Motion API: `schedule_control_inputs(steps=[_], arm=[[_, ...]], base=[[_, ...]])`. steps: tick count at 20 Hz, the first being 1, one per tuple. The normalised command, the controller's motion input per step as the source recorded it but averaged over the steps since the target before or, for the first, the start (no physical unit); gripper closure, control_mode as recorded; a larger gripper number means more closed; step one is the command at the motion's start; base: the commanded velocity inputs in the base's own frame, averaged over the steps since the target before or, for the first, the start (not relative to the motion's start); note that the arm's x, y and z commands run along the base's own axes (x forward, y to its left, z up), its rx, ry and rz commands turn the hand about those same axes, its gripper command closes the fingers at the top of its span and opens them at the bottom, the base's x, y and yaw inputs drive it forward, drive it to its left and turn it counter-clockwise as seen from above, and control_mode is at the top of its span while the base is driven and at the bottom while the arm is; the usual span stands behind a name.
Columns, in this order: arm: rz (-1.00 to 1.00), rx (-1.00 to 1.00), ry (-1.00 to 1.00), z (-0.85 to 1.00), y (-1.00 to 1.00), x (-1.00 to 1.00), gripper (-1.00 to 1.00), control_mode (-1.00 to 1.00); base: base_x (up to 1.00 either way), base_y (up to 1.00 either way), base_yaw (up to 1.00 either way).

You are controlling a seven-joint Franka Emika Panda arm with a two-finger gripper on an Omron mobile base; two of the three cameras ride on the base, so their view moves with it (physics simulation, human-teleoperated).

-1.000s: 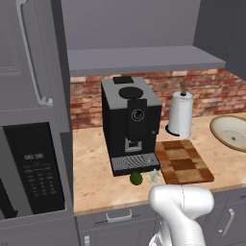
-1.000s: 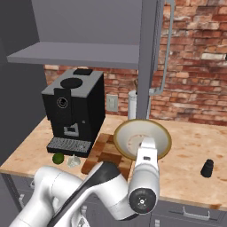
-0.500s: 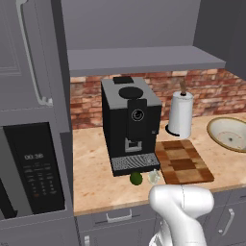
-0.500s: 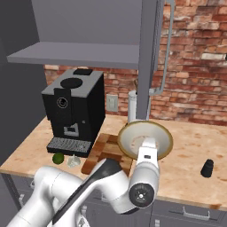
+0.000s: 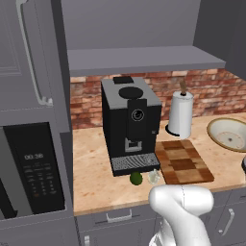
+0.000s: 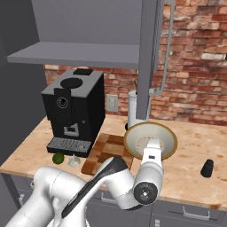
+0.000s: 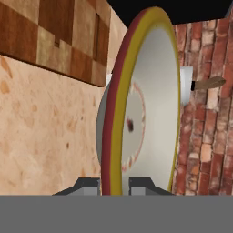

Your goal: Open the cabinet. Place the bowl and condiment on the counter. Then place the lime and garlic on the cutting board.

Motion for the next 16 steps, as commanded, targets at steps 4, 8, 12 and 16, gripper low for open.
schedule_control_inputs(steps=[4,8,12,16], arm=[[0.00,0.00,0.00,-0.14,-0.26,0.13,1.00,-1.00],[0.00,0.00,0.00,-0.12,-0.22,0.13,1.00,-1.00],[0.00,0.00,0.00,-0.14,-0.14,0.18,1.00,-1.00],[0.00,0.00,0.00,-0.21,-0.10,0.22,1.00,-1.00]], base=[[0.00,0.00,0.00],[0.00,0.00,0.00],[0.00,0.00,0.00],[0.00,0.00,0.00]])
